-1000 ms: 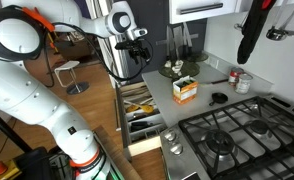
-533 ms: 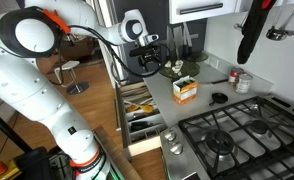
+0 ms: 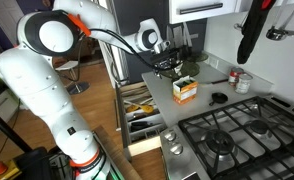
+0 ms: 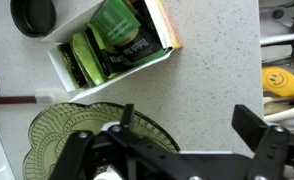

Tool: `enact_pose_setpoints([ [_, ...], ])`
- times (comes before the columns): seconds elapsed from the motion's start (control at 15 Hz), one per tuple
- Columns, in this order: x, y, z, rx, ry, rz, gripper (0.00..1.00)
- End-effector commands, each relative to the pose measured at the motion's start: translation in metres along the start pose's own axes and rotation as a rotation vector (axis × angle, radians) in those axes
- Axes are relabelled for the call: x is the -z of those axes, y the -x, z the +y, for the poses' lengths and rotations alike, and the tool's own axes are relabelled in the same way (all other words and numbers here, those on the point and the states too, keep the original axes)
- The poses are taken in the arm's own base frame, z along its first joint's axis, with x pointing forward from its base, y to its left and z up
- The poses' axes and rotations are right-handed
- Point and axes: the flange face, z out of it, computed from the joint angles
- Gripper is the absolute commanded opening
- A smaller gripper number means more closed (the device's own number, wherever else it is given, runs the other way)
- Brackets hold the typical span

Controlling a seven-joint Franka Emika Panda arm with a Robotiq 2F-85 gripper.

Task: Take the green thing out of the box and put it into the drawer then close it

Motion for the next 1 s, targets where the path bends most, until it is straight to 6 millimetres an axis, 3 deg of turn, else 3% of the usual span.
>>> enact_pose_setpoints([
  [0.0,0.0,0.0,0.0,-0.002,-0.001,-0.001,1.0],
  [0.27,0.001,0.002,0.004,0.025,0.015,0.007,1.0],
  [0.73,-0.006,0.054,0.051,0.232,0.054,0.04,1.0],
  [0.93,-0.012,0.07,0.061,0.329,0.056,0.088,1.0],
])
